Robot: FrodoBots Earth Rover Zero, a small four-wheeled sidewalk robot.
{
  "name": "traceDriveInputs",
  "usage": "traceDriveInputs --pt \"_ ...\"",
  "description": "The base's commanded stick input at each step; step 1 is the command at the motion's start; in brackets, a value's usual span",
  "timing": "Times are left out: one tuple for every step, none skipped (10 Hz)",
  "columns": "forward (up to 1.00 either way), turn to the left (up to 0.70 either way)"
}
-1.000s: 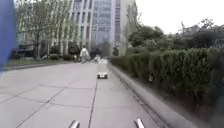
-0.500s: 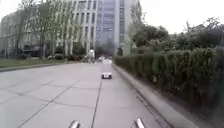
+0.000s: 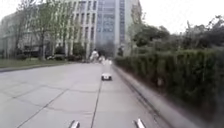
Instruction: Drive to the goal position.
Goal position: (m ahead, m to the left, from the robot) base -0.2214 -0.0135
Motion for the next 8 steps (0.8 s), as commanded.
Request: traceDriveInputs --pt "0.00 0.00" --pt "0.00 0.00" --pt "0.00 0.00" --pt "0.00 0.00" --pt "0.00 0.00" --pt "0.00 0.00" --pt "0.00 0.00" --pt "0.09 0.00"
